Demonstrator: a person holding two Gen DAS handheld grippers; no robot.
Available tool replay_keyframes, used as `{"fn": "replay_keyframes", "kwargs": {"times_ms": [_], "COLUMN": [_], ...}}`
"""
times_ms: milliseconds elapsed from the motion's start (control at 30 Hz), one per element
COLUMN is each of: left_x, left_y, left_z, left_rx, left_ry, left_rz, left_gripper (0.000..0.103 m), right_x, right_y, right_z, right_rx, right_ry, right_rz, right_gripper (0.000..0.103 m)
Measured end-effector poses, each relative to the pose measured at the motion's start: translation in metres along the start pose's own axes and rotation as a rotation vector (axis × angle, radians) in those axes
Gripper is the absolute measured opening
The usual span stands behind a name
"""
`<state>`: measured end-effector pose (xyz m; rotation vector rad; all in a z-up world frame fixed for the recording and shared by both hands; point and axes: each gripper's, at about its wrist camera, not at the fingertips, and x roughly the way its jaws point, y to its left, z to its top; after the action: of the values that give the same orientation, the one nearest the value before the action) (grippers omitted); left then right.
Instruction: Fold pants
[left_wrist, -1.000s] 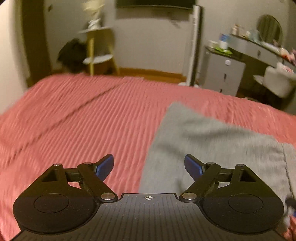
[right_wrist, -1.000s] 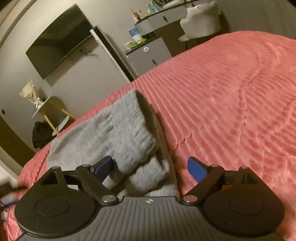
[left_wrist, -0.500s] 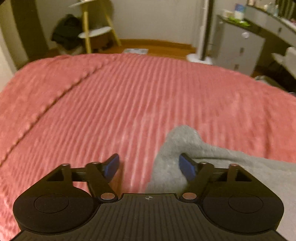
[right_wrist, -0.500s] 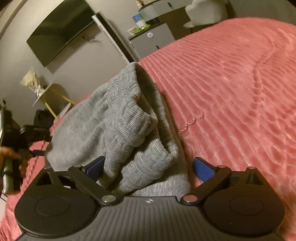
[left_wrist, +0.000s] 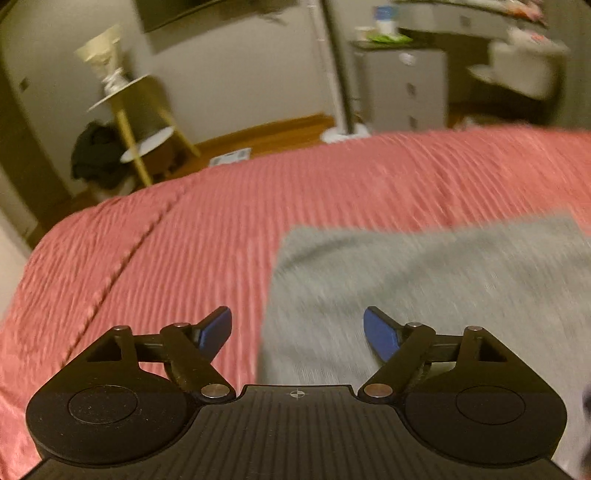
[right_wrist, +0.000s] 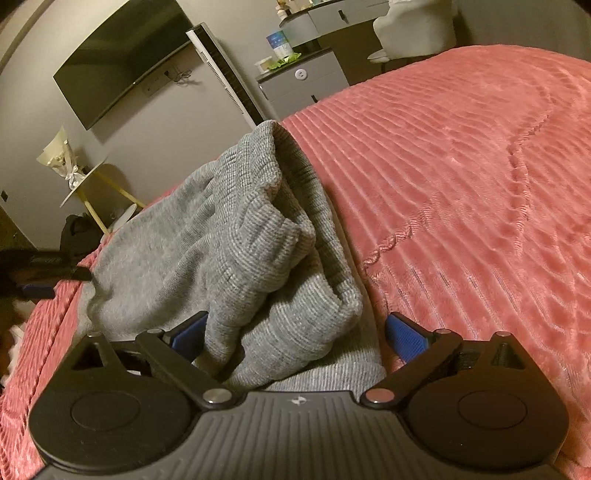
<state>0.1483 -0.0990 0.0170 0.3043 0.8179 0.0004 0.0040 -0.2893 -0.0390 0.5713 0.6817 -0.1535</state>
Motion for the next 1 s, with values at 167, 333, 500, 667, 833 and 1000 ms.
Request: {"fn": "replay_keyframes", "kwargs": {"times_ms": [167,333,500,667,833,1000], "left_x": [0.002,0.002,0.000,-0.006,-0.014,-0.031], "left_y": [-0.013,-0.007,-0.005,0.011,0.035,0.059], "left_z": [-0.037,-0.048,-0.052,-0.068,-0.082,-0.096], "left_rx": [0.099,0.083,0.095,0.062,-0.014,-0.159], "left_ry": [0.060,0.059,0.071,0.087,0.114,0.133], "left_rz": [0.013,0.028,0.048,0.058,0.082,0.077], "left_gripper": [0.083,0.086,0.089,0.093,0.093,0.096], "right_x": [-0.002,-0.004,-0.008,-0.030,-0.044,-0.067], "right_y": [0.002,0.003,0.005,0.007,0.019,0.032], "right_z": [-0.003,-0.004,-0.004,-0.006,-0.010,-0.015], "right_rx": [0.000,-0.001,0.003,-0.017,-0.083,-0.138], "right_ry": [-0.008,-0.009,-0.014,-0.097,-0.138,-0.215], "right_rz": [-0.008,-0.018,-0.028,-0.067,-0.099,-0.127], "right_gripper": [0.099,0.099,0.099,0.099,0.099,0.099]}}
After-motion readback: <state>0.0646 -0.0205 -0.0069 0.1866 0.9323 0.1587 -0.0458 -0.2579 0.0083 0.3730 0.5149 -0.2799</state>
